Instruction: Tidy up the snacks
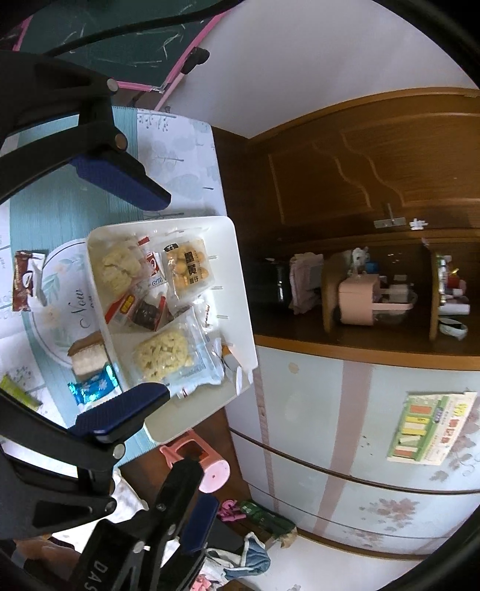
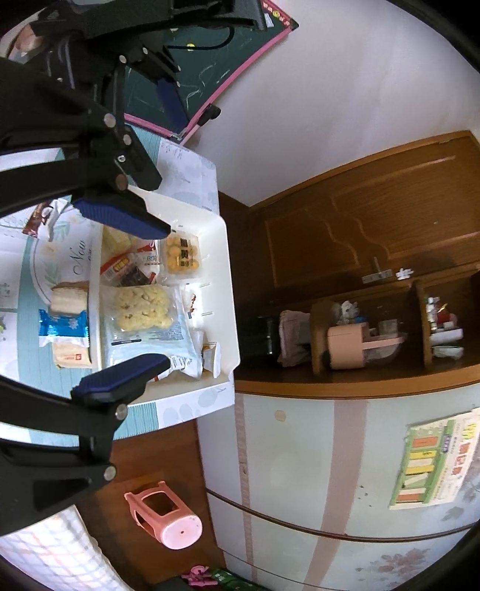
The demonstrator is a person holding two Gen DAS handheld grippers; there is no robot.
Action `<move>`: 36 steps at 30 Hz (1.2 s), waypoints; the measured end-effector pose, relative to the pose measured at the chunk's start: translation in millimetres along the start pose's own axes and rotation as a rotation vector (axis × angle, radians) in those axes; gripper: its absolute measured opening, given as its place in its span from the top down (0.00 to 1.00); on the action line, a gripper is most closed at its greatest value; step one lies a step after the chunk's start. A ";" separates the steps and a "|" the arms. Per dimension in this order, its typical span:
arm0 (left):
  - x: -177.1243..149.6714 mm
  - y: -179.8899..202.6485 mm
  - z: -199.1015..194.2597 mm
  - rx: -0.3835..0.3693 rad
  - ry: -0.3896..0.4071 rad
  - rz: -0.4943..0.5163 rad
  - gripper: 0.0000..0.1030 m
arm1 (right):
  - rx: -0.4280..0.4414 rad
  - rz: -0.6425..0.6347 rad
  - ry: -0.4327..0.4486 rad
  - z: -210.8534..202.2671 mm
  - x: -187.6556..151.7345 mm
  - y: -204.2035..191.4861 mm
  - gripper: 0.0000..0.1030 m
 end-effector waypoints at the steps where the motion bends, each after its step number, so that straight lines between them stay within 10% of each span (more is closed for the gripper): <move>1: -1.4 0.1 -6.7 -0.003 0.008 -0.003 0.09 | 0.000 -0.006 0.007 -7.2 -2.9 -1.2 0.37; 14: -79.8 -23.9 -41.0 -0.016 0.036 -0.069 0.05 | 0.015 -0.065 -0.045 -34.1 -100.2 -8.9 0.31; 36: -207.6 -58.3 92.5 0.045 -0.312 -0.054 0.05 | 0.030 -0.118 -0.364 68.7 -244.5 -20.2 0.31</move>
Point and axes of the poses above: each gripper's, at about its wrist camera, not at the fingertips, and z roughly the way its jaws point, y to its right, x to its top, the point moved 2 cm from there along z, roughly the way its jaws point, and after that the axes turned 9 degrees about -z, right-handed, at the moved point
